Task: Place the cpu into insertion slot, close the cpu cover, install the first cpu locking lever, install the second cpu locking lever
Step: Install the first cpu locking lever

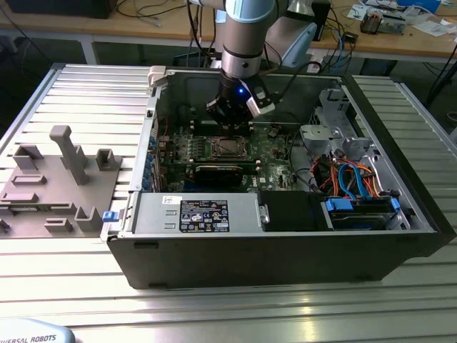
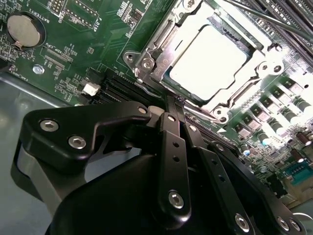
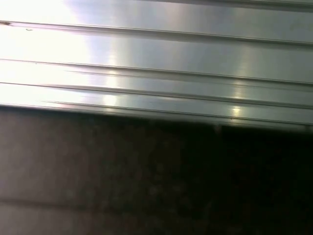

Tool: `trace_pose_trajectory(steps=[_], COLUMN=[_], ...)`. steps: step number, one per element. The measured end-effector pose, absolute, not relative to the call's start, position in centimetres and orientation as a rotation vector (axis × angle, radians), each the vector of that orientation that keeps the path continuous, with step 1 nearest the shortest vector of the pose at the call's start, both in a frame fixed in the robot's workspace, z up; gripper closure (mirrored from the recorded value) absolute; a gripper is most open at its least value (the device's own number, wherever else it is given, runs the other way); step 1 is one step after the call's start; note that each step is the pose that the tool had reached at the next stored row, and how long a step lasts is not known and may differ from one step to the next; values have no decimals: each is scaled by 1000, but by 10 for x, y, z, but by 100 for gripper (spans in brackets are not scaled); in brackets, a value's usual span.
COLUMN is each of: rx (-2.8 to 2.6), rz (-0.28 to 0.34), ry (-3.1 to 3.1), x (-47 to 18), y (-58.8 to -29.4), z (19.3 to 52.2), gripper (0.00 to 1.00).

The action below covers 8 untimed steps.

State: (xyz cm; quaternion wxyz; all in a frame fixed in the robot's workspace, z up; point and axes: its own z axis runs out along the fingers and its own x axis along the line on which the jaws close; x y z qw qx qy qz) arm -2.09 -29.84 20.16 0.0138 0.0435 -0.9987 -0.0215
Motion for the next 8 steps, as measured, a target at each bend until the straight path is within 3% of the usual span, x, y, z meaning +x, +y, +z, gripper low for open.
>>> trace_pose_trajectory(steps=[8], rx=[135], rz=[-67], ry=[-3110], x=[-20], y=[-298], z=[202], gripper=[89])
